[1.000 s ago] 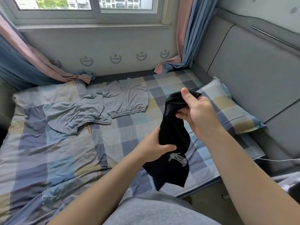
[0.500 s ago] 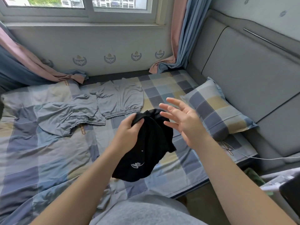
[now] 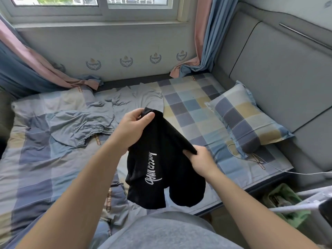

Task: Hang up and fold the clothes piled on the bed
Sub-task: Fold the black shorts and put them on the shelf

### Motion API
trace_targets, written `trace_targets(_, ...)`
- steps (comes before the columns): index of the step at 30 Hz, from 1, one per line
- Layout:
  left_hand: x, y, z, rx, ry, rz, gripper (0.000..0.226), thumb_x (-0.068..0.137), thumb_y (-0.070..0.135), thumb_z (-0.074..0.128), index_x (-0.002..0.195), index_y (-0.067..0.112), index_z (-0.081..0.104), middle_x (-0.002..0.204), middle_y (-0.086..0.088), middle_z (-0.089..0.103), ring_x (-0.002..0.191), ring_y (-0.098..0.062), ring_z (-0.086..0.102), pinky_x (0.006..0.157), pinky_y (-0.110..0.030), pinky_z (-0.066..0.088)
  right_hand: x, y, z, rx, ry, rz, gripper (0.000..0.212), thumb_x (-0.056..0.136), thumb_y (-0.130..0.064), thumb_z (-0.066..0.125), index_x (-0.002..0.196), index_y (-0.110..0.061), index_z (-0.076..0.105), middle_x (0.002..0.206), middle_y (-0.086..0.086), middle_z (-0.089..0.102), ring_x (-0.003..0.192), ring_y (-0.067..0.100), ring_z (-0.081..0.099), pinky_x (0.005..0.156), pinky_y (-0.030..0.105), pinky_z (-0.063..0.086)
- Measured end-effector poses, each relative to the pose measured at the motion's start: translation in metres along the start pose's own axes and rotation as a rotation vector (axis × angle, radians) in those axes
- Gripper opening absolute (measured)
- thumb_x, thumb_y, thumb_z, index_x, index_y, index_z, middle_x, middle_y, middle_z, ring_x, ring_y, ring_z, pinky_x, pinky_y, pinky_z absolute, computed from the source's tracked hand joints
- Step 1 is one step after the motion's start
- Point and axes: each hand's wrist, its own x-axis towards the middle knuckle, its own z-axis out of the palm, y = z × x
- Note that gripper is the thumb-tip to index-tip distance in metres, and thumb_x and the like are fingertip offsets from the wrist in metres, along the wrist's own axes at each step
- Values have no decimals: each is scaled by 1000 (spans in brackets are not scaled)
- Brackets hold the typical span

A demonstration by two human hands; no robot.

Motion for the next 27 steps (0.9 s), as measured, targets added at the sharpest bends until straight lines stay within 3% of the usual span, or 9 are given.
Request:
trace_targets(2, 4, -10, -7, 150, -24, -85, 22, 94, 36, 68, 114, 27, 64, 116, 5, 71, 101, -13, 70, 78, -23, 54, 2, -4, -7, 126, 11, 50, 19, 99, -19, 61, 85, -15, 72, 85, 10, 74, 86, 28, 68, 73, 39, 53)
trace_targets(5, 2, -24, -4, 373, -60, -141, 53, 87, 40, 74, 134, 28, 53, 136, 5, 55, 121, -15, 57, 100, -32, 47, 3, -16, -15, 278, 43, 55, 24, 99, -6, 56, 89, -16, 75, 90, 8, 76, 89, 24, 69, 76, 35, 57)
trace_targets(10, -13, -38, 12, 342, -528, -306, 70, 61, 60, 88, 122, 41, 58, 130, 12, 63, 114, -3, 63, 102, -29, 49, 2, -45, -23, 456, 101, 34, 21, 101, -6, 51, 104, -11, 72, 105, 13, 74, 105, 28, 68, 94, 42, 55)
trace_targets(12, -18, -44, 24, 345, -630, -303, 65, 60, 56, 87, 117, 44, 59, 119, 15, 69, 109, -4, 66, 101, -34, 53, 2, -56, -31, 608, 109, 42, 19, 101, -9, 53, 104, -12, 72, 104, 12, 76, 102, 27, 70, 86, 39, 59)
trace_targets(15, -21, -50, 41, 296, -481, -150, 47, 69, 47, 82, 111, 32, 67, 107, 8, 75, 101, -11, 71, 94, -43, 57, 1, -71, -43, 798, 78, 15, 19, 102, -10, 53, 110, -10, 70, 99, 11, 77, 91, 23, 75, 68, 30, 60)
trace_targets(19, -16, -46, 45, 158, -287, -23, 15, 91, 32, 69, 101, 22, 73, 99, 3, 77, 97, -15, 73, 93, -44, 56, 1, -69, -48, 839, -14, -79, 29, 101, -14, 56, 129, -14, 60, 121, 9, 72, 111, 21, 69, 88, 33, 57)
trace_targets(22, -12, -38, 43, 45, -130, -23, 11, 98, 26, 64, 100, 23, 74, 97, 1, 78, 94, -19, 74, 85, -37, 59, -3, -61, -45, 661, -124, -142, 52, 89, -28, 68, 138, -29, 50, 135, -3, 62, 122, 10, 62, 92, 25, 51)
trace_targets(25, -10, -33, 40, -91, 5, -134, 18, 99, 28, 63, 99, 12, 71, 95, -12, 76, 93, -32, 73, 82, -47, 59, -10, -52, -32, 364, -256, -188, 75, 79, -39, 77, 145, -40, 41, 148, -13, 47, 134, 1, 45, 98, 20, 42)
trace_targets(27, -10, -33, 40, -158, 42, -201, 21, 98, 29, 63, 98, 9, 69, 95, -17, 74, 90, -35, 73, 80, -51, 59, -16, -45, -18, 265, -393, -188, 82, 79, -32, 83, 146, -42, 38, 143, -18, 49, 128, -3, 51, 93, 18, 49)
